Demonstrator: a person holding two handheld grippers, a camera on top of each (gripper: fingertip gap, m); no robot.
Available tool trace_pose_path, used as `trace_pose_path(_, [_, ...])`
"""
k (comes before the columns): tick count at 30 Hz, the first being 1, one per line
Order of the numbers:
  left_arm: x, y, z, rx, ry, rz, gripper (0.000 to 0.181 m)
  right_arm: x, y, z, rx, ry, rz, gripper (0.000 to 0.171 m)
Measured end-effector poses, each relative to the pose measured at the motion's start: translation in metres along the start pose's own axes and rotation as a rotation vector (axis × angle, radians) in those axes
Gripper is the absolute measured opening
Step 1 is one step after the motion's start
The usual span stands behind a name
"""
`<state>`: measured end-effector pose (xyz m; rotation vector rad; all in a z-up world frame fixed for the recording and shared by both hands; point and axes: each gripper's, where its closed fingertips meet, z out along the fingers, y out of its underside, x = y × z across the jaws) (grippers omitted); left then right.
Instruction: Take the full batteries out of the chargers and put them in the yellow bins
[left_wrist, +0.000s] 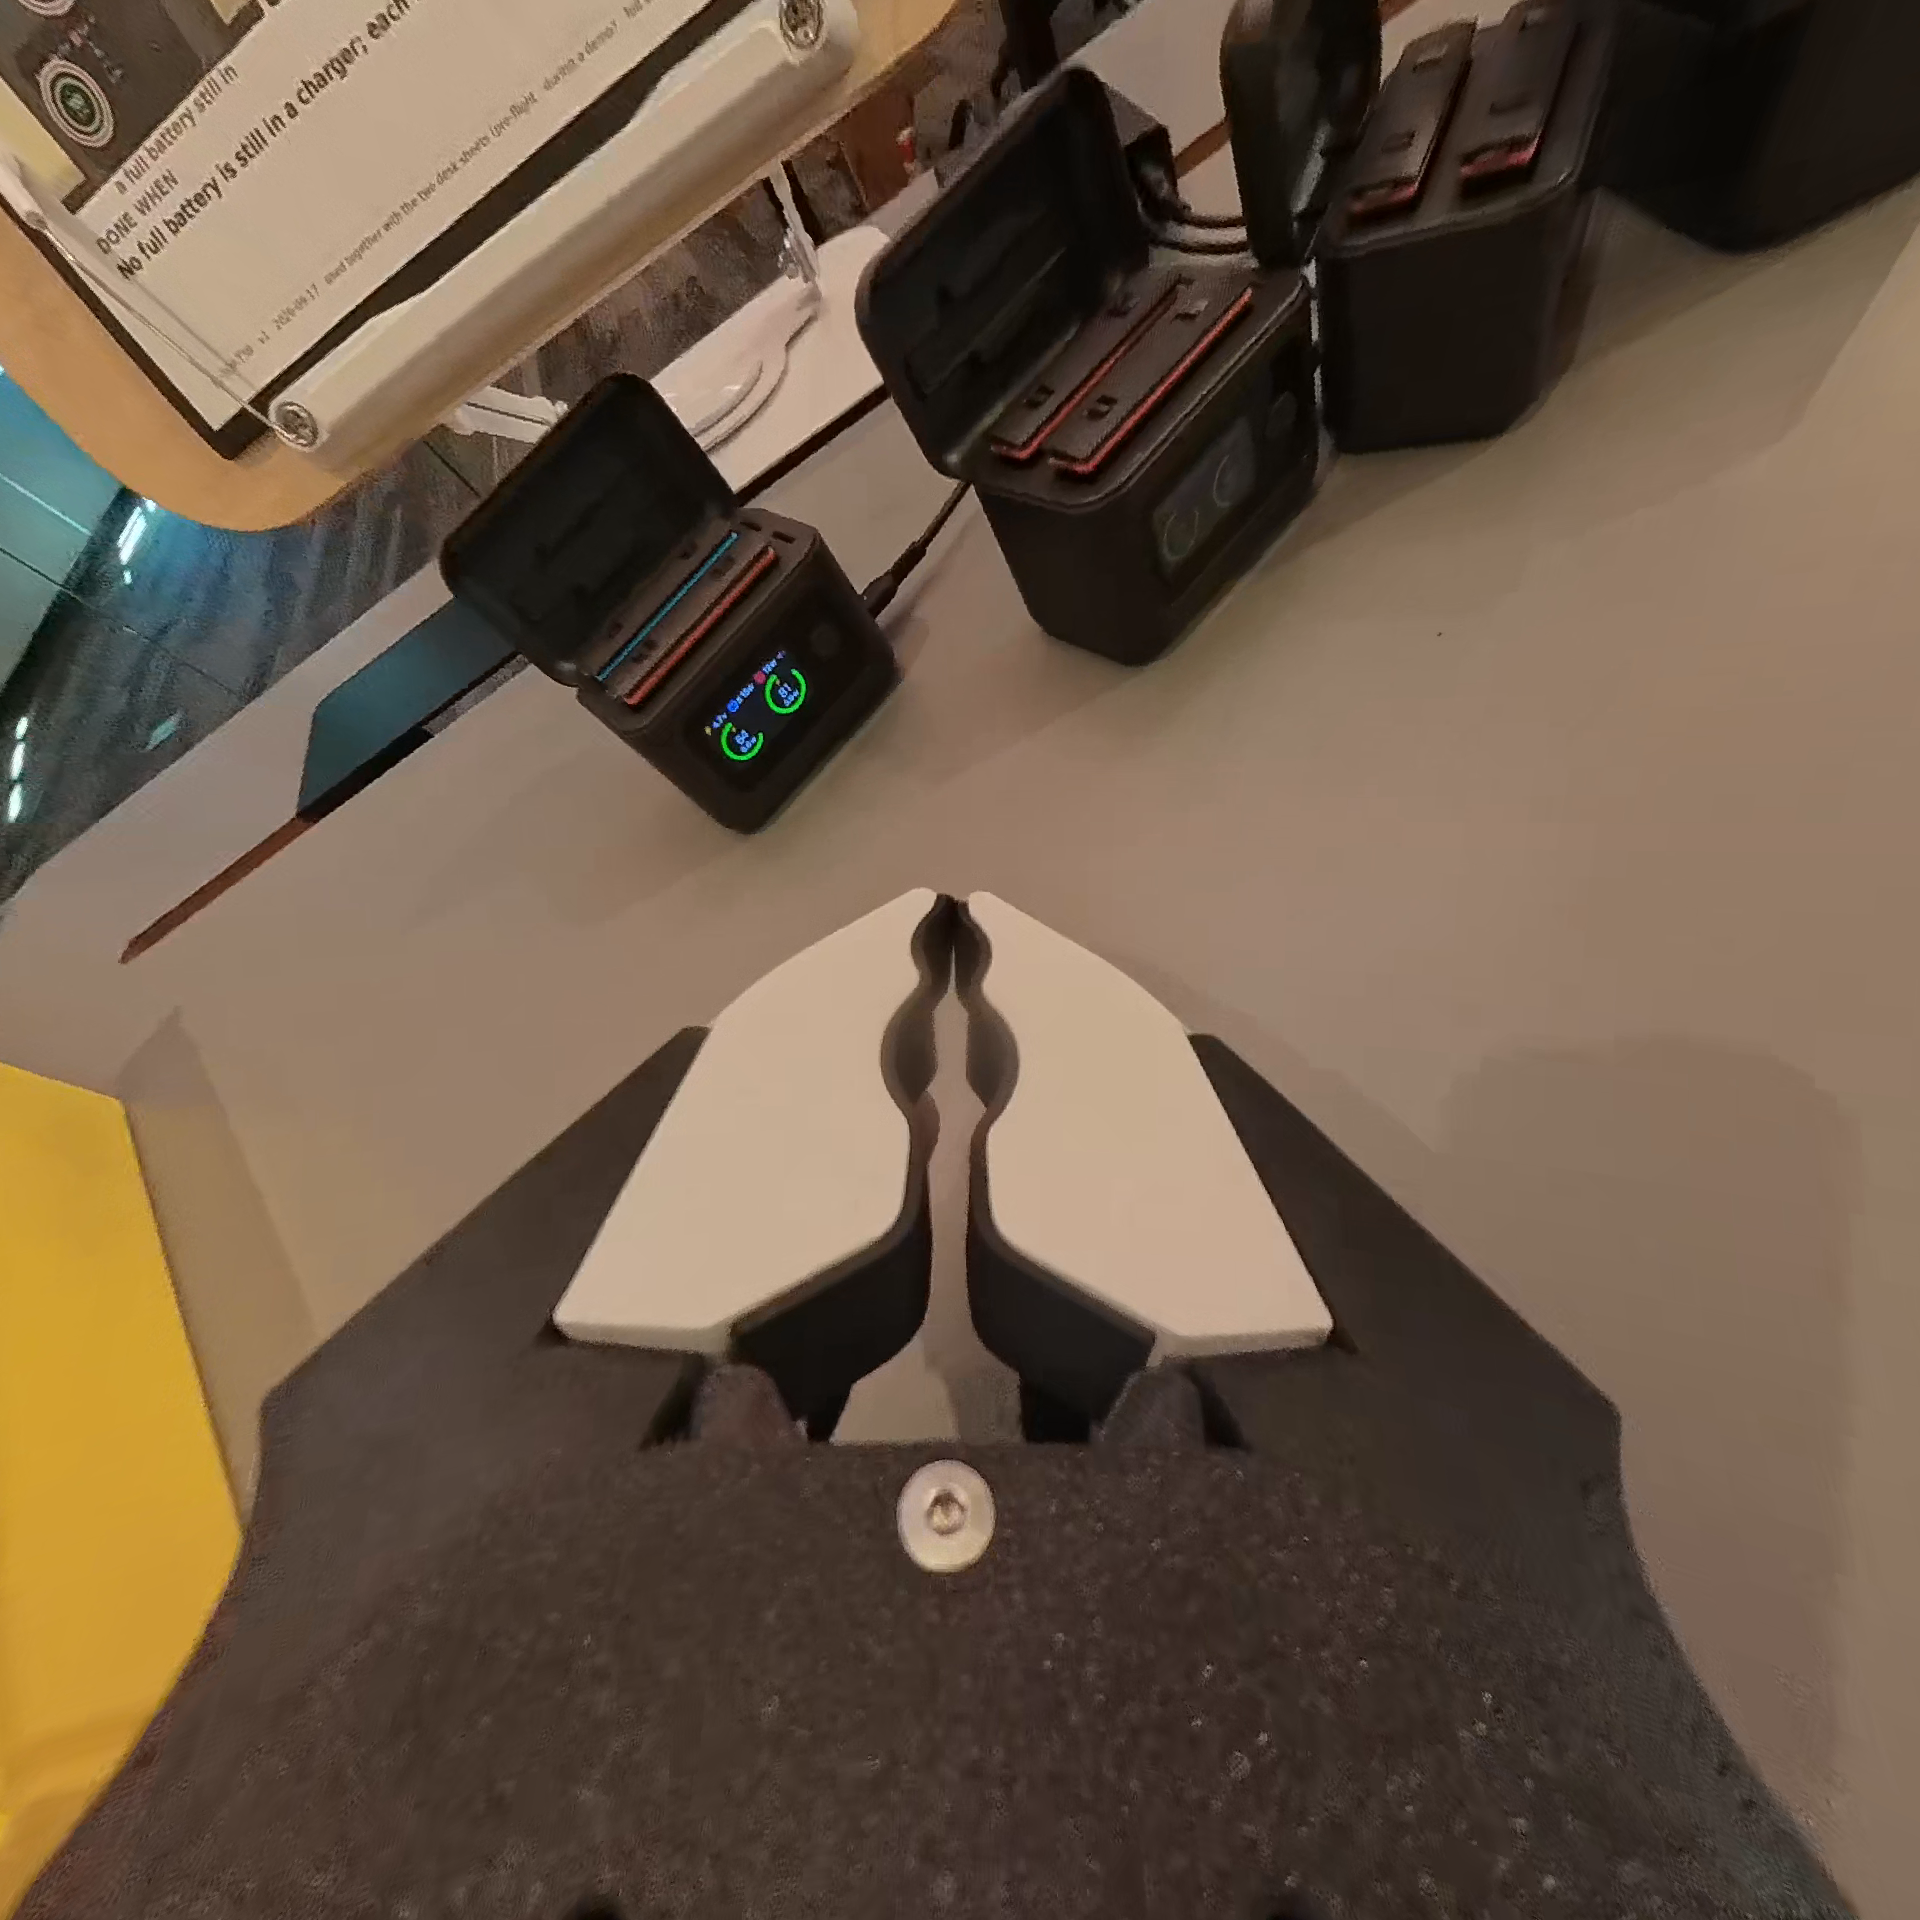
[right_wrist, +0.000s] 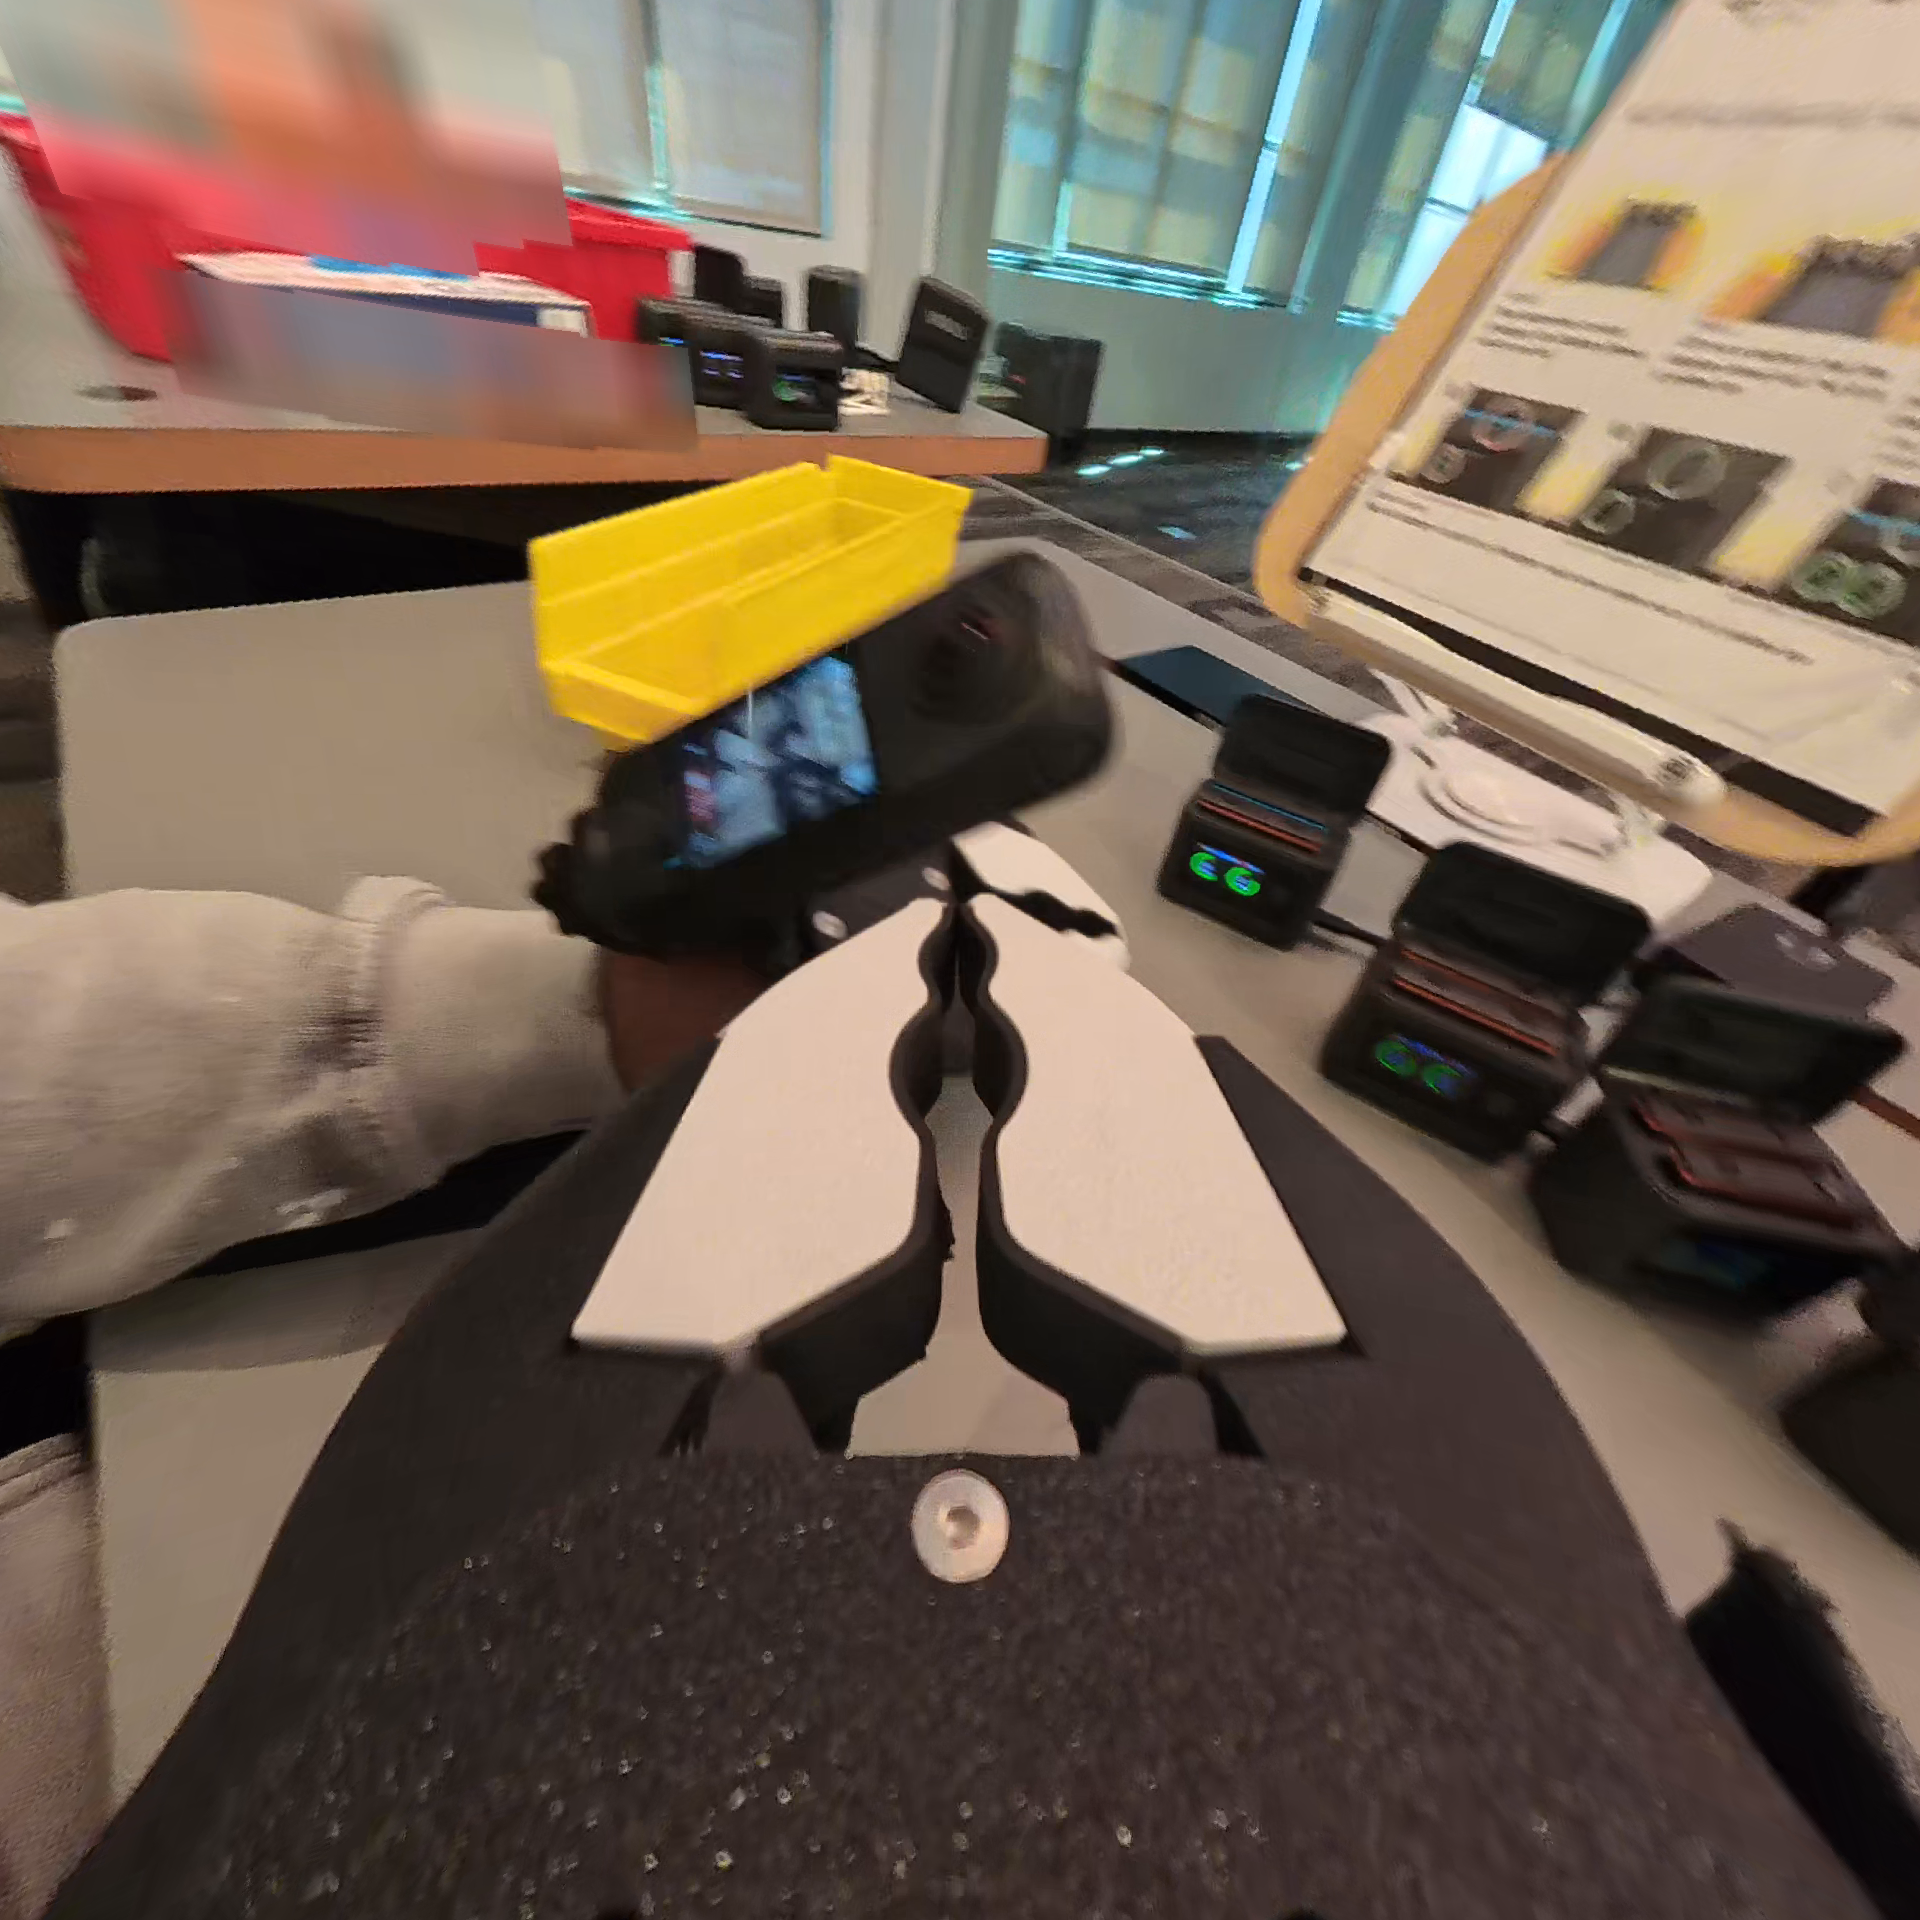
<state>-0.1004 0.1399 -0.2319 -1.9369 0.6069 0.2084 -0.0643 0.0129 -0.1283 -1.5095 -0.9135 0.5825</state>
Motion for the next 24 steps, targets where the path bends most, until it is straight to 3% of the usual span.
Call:
trace_pose_path(7, [0.003,0.012,0.006,-0.070,-0.036,0.105,0.000,-0.056,0.000,0.019,-0.072,-0.093,-0.092,0.000])
trace_pose_path(24, [-0.033,0.014,0.002,-0.117,-0.273,0.360,0.000,-0.057,0.020,0.019,-0.197,-0.040,-0.125,0.000])
